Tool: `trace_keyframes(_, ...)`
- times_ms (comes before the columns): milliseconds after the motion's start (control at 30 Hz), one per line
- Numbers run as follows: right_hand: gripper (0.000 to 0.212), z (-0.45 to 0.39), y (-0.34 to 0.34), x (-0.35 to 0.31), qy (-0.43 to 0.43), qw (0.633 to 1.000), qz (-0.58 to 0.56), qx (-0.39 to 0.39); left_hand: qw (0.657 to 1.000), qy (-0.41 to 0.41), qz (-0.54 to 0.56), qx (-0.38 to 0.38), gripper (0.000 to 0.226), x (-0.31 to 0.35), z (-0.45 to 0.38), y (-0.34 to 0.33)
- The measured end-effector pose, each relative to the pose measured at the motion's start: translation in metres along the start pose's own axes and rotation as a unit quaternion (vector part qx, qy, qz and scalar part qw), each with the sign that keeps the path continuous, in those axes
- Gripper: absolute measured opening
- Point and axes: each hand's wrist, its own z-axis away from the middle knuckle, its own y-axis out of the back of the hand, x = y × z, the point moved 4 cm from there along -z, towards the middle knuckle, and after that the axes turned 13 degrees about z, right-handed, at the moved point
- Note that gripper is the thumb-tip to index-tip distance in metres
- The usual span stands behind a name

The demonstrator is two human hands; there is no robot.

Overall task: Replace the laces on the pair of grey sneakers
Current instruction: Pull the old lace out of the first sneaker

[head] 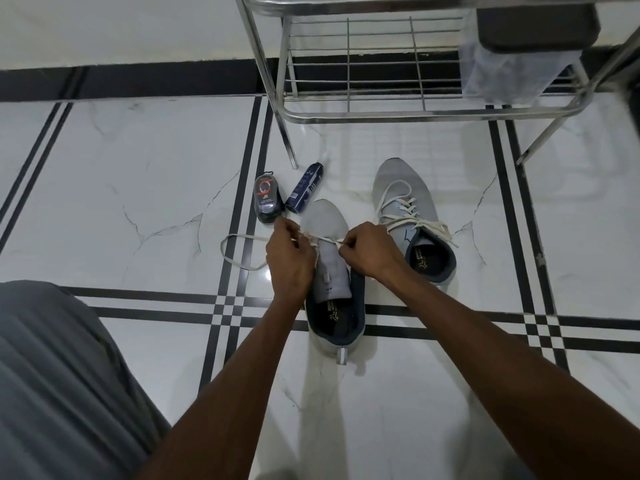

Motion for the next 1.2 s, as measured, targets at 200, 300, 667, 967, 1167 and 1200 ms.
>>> trace_keyframes(200, 0.023, -0.003, 0.003, -0.006, 0.016, 1.000, 0.016, -0.006, 0.934, -0.170, -0.278, -0.148, 0.010, 0.017, 0.000, -0.021)
trace_keyframes(300, 0.025, -0.005, 0.004, -0.007, 0.019, 1.000, 0.012, -0.005, 0.914, -0.144, -0.341, -0.167, 0.011, 0.019, -0.006, -0.029)
trace_keyframes(667, 0.026, 0.001, 0.005, 0.000, 0.011, 1.000, -0.015, 0.002, 0.981, -0.055, -0.176, 0.068, 0.026, 0.019, -0.031, 0.023)
trace_keyframes(967, 0.027, 0.001, 0.007, -0.001, 0.019, 1.000, 0.007, 0.005, 0.894, -0.161, -0.375, -0.185, 0.014, 0.019, -0.011, -0.032)
trace_keyframes(1167, 0.023, 0.001, 0.008, 0.003, 0.000, 1.000, -0.005, 0.002, 0.952, 0.059, -0.201, 0.223, 0.019, 0.016, -0.044, 0.054)
trace_keyframes(1200, 0.023, 0.002, 0.008, 0.004, 0.001, 1.000, -0.006, 0.001, 0.955, 0.035, -0.219, 0.197, 0.023, 0.017, -0.047, 0.053)
